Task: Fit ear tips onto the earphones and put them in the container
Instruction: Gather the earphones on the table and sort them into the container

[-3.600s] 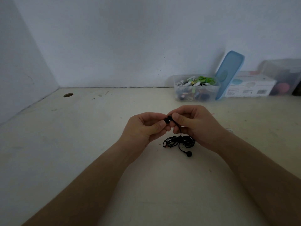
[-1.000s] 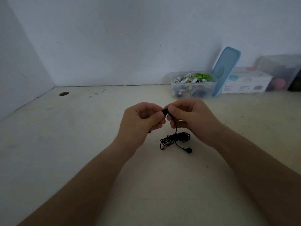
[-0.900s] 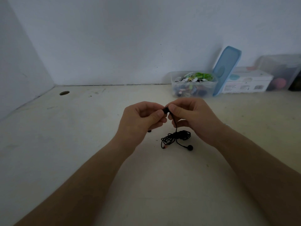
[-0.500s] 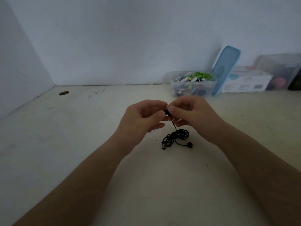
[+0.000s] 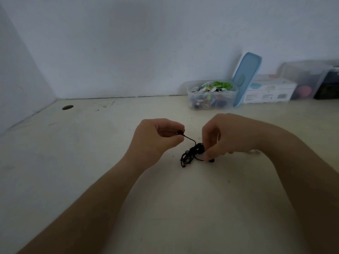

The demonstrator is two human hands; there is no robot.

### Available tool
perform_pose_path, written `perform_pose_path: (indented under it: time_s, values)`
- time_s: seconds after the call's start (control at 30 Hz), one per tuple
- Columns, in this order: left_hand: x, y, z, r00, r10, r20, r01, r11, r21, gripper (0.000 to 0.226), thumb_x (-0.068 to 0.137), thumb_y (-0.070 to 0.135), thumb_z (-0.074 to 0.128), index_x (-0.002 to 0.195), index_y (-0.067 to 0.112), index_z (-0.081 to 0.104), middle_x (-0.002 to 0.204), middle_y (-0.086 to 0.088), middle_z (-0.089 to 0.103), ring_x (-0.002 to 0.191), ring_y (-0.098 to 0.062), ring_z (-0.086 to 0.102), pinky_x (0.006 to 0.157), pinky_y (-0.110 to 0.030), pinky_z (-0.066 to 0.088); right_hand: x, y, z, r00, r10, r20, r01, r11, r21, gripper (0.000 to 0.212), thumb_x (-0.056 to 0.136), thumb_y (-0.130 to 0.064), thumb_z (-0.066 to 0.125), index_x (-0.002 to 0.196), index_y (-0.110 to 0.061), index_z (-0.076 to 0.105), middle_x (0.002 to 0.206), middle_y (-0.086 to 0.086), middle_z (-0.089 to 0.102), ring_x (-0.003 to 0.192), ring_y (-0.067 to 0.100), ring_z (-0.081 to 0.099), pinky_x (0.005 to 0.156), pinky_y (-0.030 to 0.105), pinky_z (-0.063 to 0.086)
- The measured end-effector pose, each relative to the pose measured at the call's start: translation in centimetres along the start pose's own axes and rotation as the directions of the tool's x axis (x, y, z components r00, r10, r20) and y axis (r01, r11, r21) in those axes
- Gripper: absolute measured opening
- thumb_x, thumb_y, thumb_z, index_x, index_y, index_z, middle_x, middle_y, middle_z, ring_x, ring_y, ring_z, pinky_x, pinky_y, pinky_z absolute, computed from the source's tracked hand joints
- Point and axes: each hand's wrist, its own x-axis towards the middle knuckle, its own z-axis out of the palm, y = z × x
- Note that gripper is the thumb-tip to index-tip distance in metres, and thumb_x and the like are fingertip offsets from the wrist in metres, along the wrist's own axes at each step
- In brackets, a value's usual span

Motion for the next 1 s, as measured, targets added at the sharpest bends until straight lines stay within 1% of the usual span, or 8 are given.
perform_pose_path:
  time_s: [0.17, 0.27, 0.33, 0.43, 0.6, 0.8, 0.93, 1.0]
  values:
    - [-0.1, -0.3, 0.4, 0.998, 0.047, 0.037, -0.054, 0.979, 0.198, 0.022, 0.075, 0.000, 0.079, 0.088, 0.017, 0.078, 0.084, 0.008, 0.075, 0.076, 0.002, 0.071, 0.074, -0.018, 0.057, 0.2, -0.1, 0.6, 0.995, 0.038, 0.092, -0.037, 0.999, -0.006, 0.021, 0.068, -0.028, 0.088, 0.077, -0.019, 0.071, 0.075, 0.001, 0.074, 0.050, 0.006, 0.062, 0.051, 0.022, 0.050]
    - [0.1, -0.7, 0.4, 0.991, 0.081, 0.106, -0.117, 0.909, 0.401, 0.021, 0.074, 0.013, 0.082, 0.090, 0.026, 0.078, 0.079, 0.023, 0.068, 0.076, 0.013, 0.063, 0.071, -0.006, 0.049, 0.3, 0.0, 0.8, 0.995, 0.038, 0.097, -0.030, 0.997, -0.075, 0.015, 0.071, -0.021, 0.083, 0.078, -0.025, 0.071, 0.078, -0.004, 0.074, 0.060, 0.013, 0.068, 0.063, 0.031, 0.058]
    - [0.3, -0.9, 0.1, 0.985, 0.075, 0.156, -0.143, 0.860, 0.489, 0.022, 0.074, 0.023, 0.082, 0.093, 0.034, 0.077, 0.080, 0.027, 0.067, 0.083, 0.013, 0.058, 0.068, -0.004, 0.041, 0.4, 0.3, 0.8, 0.998, 0.031, 0.049, -0.026, 0.993, -0.112, 0.013, 0.072, -0.019, 0.078, 0.080, -0.028, 0.072, 0.080, -0.008, 0.073, 0.065, 0.008, 0.067, 0.069, 0.030, 0.057]
    - [0.4, -1.1, -0.6, 0.984, 0.080, 0.162, -0.153, 0.850, 0.504, 0.021, 0.077, 0.027, 0.080, 0.096, 0.035, 0.075, 0.089, 0.025, 0.069, 0.087, 0.008, 0.059, 0.066, -0.003, 0.039, 0.4, 0.6, 0.5, 0.999, -0.012, -0.031, 0.011, 1.000, -0.026, 0.014, 0.074, -0.016, 0.072, 0.079, -0.029, 0.072, 0.073, -0.012, 0.070, 0.058, 0.002, 0.061, 0.066, 0.027, 0.054]
    - [0.8, -1.2, -2.1, 0.993, 0.112, -0.030, -0.076, 0.825, 0.560, 0.025, 0.086, 0.012, 0.063, 0.088, 0.036, 0.072, 0.086, 0.021, 0.068, 0.076, 0.004, 0.061, 0.068, -0.008, 0.045, 0.3, 1.0, -0.2, 0.987, -0.041, -0.152, 0.067, 0.984, 0.166, 0.014, 0.080, -0.007, 0.071, 0.081, -0.021, 0.071, 0.066, -0.014, 0.068, 0.055, 0.003, 0.063, 0.060, 0.022, 0.055]
    - [0.8, -1.7, -2.3, 0.999, -0.037, -0.004, 0.031, 0.763, 0.645, 0.006, 0.083, 0.031, 0.073, 0.087, 0.035, 0.073, 0.085, 0.018, 0.066, 0.070, 0.002, 0.056, 0.068, -0.021, 0.044, 0.4, 1.1, -0.2, 0.969, -0.077, -0.234, 0.148, 0.941, 0.303, 0.015, 0.083, -0.001, 0.072, 0.087, -0.015, 0.073, 0.070, -0.014, 0.072, 0.058, 0.001, 0.065, 0.059, 0.017, 0.052]
    - [0.7, -1.8, -2.0, 0.998, -0.058, 0.033, 0.019, 0.723, 0.691, 0.012, 0.085, 0.028, 0.072, 0.093, 0.036, 0.073, 0.091, 0.016, 0.066, 0.071, 0.002, 0.054, 0.072, -0.020, 0.042, 0.8, 1.1, 0.1, 0.934, -0.131, -0.331, 0.254, 0.897, 0.361, 0.018, 0.083, -0.002, 0.074, 0.092, -0.017, 0.077, 0.084, -0.003, 0.077, 0.078, 0.011, 0.072, 0.076, 0.024, 0.058]
    - [0.7, -1.9, -1.8, 0.998, -0.055, 0.041, 0.010, 0.712, 0.702, 0.015, 0.086, 0.026, 0.072, 0.096, 0.036, 0.073, 0.093, 0.016, 0.067, 0.071, 0.002, 0.053, 0.072, -0.019, 0.041, 0.8, 1.1, 0.3, 0.926, -0.144, -0.349, 0.286, 0.872, 0.398, 0.019, 0.084, -0.003, 0.074, 0.093, -0.019, 0.077, 0.089, -0.003, 0.077, 0.087, 0.009, 0.072, 0.083, 0.020, 0.056]
